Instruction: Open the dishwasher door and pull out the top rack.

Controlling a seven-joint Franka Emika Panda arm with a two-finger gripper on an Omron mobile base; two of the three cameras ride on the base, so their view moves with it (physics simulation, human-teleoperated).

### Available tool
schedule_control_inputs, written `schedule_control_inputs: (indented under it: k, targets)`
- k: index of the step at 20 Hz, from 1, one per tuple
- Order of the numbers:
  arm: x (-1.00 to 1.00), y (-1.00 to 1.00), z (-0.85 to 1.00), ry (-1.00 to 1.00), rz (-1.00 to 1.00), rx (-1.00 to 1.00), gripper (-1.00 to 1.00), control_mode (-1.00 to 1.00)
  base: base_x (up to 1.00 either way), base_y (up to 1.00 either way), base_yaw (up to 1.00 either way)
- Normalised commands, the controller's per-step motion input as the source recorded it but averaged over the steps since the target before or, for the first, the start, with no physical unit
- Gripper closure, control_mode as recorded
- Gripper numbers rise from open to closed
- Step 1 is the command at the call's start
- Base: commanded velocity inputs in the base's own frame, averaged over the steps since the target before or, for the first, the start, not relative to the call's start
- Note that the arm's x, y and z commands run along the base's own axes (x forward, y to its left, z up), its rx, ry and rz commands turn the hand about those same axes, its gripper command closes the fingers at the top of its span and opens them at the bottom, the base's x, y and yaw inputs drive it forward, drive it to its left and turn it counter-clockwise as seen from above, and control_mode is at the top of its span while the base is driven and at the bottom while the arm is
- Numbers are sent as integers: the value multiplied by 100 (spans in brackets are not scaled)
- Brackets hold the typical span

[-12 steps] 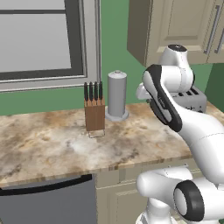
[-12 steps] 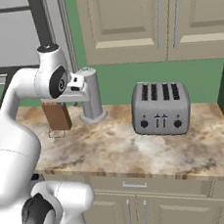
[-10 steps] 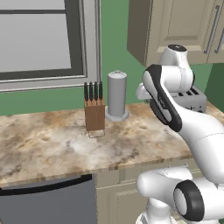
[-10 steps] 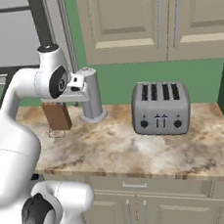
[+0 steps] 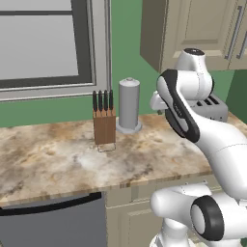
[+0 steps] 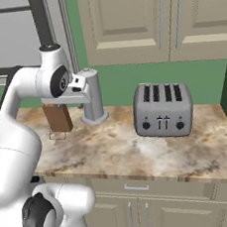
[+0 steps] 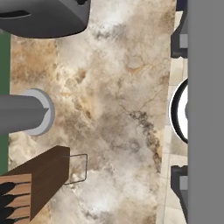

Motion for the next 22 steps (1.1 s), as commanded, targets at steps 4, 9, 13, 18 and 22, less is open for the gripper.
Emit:
schedule_control_inputs:
  k: [4,9,13,18,22]
  targets:
    - [-1,0,-9,0,5,0,-100,-100,0,0,0]
    - [0,0,0,0,0,0,-100,100,-33,-4,31]
    - [0,0,0,0,0,0,-100,100,-53,0,42]
    - [0,0,0,0,0,0,-100,100,-24,0,47]
    - [0,0,0,0,0,0,-100,100,-4,-10,53]
